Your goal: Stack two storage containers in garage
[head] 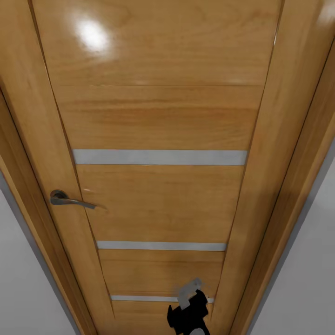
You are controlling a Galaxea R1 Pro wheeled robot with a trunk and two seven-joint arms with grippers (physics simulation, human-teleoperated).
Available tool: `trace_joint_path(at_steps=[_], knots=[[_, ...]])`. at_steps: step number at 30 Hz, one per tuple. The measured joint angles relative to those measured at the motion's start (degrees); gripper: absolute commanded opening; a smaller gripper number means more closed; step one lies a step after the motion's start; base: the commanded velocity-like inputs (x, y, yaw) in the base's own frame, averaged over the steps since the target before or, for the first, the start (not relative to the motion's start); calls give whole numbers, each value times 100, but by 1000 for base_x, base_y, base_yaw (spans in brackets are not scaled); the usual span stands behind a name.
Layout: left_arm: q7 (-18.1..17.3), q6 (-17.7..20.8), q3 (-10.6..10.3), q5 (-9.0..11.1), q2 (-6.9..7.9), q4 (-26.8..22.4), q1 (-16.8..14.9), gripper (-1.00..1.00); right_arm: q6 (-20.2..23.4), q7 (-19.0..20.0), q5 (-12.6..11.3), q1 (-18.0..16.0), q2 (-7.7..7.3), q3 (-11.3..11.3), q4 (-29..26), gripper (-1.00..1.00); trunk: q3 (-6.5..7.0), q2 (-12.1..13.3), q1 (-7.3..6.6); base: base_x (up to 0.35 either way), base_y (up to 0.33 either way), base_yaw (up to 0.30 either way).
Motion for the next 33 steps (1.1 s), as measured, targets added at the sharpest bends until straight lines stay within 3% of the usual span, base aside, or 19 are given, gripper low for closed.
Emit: trace_joint_path(at_steps=[1,4,7,10,17,29,33], knots=[[0,0,0,0,0,0,0,100,126,7,231,0,188,6,-17,100,0,0,0,0,0,0],[0,0,0,0,0,0,0,100,321,44,690,0,513,16,-36,100,0,0,0,0,0,0],[0,0,0,0,0,0,0,100,424,67,1057,-39,520,74,-52,100,0,0,0,0,0,0],[0,0,0,0,0,0,0,100,452,72,1163,-234,520,140,-56,100,0,0,0,0,0,0],[0,0,0,0,0,0,0,100,546,76,1220,-976,520,165,-55,100,0,0,0,0,0,0],[0,0,0,0,-9,0,0,100,658,77,1154,-1833,520,145,-2,100,0,0,0,0,0,0],[0,0,-2,0,-9,-1,0,100,731,76,928,-2270,520,115,248,100,-2,0,0,0,0,0]])
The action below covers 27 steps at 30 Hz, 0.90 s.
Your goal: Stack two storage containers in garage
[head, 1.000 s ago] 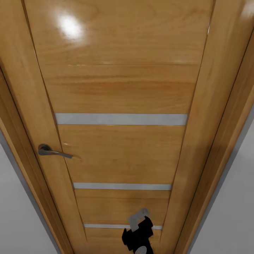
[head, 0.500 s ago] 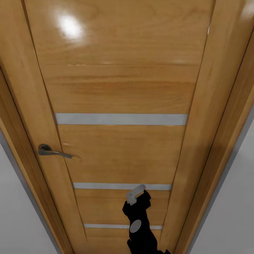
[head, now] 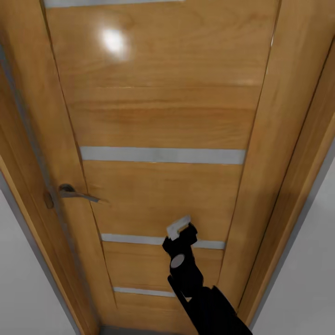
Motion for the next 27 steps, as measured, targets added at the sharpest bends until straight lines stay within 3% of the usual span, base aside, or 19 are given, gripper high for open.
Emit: trace_joint_path(at_steps=[4,6,12,15,18,20,21,22,24,27], knots=[[0,0,-1,0,0,1,0,100,-89,-22,-44,-456,0,9,518,100,0,-1,0,0,0,0],[0,0,-3,0,0,1,0,100,-65,-39,181,-641,1,-12,724,100,2,0,0,0,0,0],[0,0,2,0,0,1,0,100,-106,-61,179,-1170,-1,9,1525,100,1,-1,-1,0,0,0],[0,-1,1,0,1,2,-1,100,-136,-63,84,-1329,1,-142,1839,100,1,-1,-1,0,0,0],[0,-1,3,0,0,2,2,100,-110,-63,120,-1627,1,-71,2322,100,0,-1,-1,0,0,0],[0,-1,2,0,5,2,-1,100,-143,-62,-36,-1800,1,-208,2493,100,1,0,0,0,0,0],[0,-1,3,3,8,2,2,100,-121,-56,40,-1975,1,-94,2819,100,0,-1,-1,0,0,0],[0,-1,3,3,8,2,0,100,-173,-19,-192,-2124,1,-213,2927,100,0,0,0,0,0,0],[0,-1,7,7,9,3,-1,100,-181,28,-322,-2335,1,-405,3110,100,0,0,0,0,0,0],[0,0,3,2,9,2,-1,100,-177,-72,-355,-2622,1,-436,3460,100,1,-2,-1,0,0,0]])
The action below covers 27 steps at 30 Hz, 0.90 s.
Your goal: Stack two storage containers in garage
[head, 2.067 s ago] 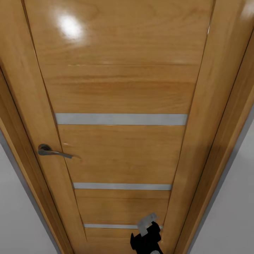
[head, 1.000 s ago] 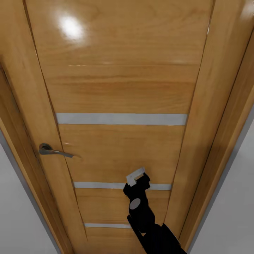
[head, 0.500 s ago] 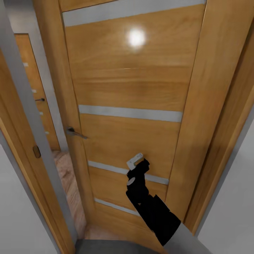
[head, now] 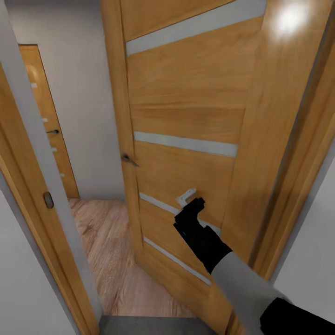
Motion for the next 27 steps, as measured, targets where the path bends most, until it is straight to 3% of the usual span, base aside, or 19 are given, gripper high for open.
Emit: trace_joint_path(at_steps=[2,4,10,13,14,20,27], knots=[[0,0,0,0,0,-1,1,100,-66,-14,197,-98,0,-45,202,100,1,1,1,0,0,0],[0,0,0,-1,0,-1,2,100,-163,-13,159,-229,0,-60,420,100,1,1,0,0,0,0],[0,0,-2,-2,0,2,0,100,-347,-161,-367,-655,0,-114,1018,100,1,0,0,0,0,0],[0,-1,-2,-2,0,2,0,100,-391,-291,-733,-861,0,-21,1298,100,1,0,0,0,0,0],[0,-1,-3,-2,0,3,0,100,-407,-305,-762,-894,0,-103,1334,100,1,1,0,0,0,0],[0,-1,-3,-2,0,3,-2,100,-428,-425,-1064,-1041,0,-116,1515,100,0,1,0,0,0,0],[0,-1,-7,-2,-6,3,-1,100,-413,-276,-1181,-1360,0,-116,1962,100,1,1,1,0,0,0]])
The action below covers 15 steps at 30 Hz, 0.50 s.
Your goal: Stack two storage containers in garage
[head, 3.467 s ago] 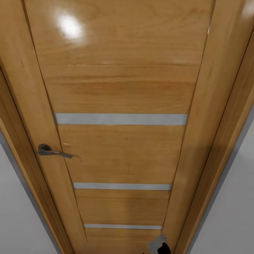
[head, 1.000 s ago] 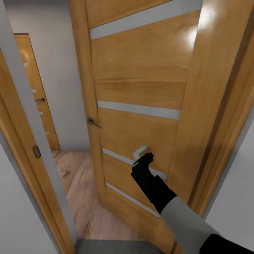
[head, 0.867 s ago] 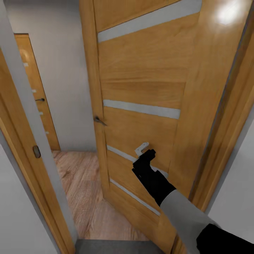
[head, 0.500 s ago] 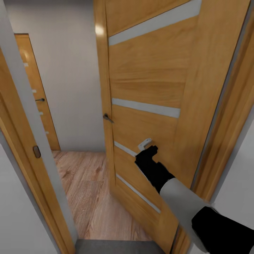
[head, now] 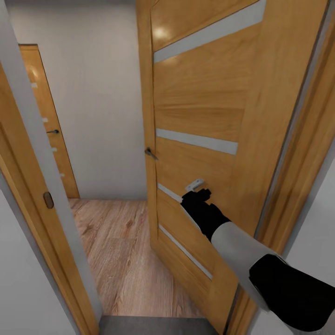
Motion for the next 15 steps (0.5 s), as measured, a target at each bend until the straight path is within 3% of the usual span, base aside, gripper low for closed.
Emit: trace_joint_path(at_steps=[3,10,13,15], knots=[[-1,0,-1,0,-2,0,0,100,12,-37,-190,-86,0,-13,70,100,0,-1,0,0,0,0],[0,0,1,-1,-3,0,0,100,28,-29,-289,-169,0,3,163,100,0,0,0,4,0,0],[-8,0,-9,-19,-3,0,-1,100,19,-327,-503,-167,0,-24,147,100,-1,-3,-3,140,0,0],[-12,6,-18,-29,-3,-1,-1,100,23,-434,-445,-165,0,-32,239,100,-1,-2,-3,255,0,0]])
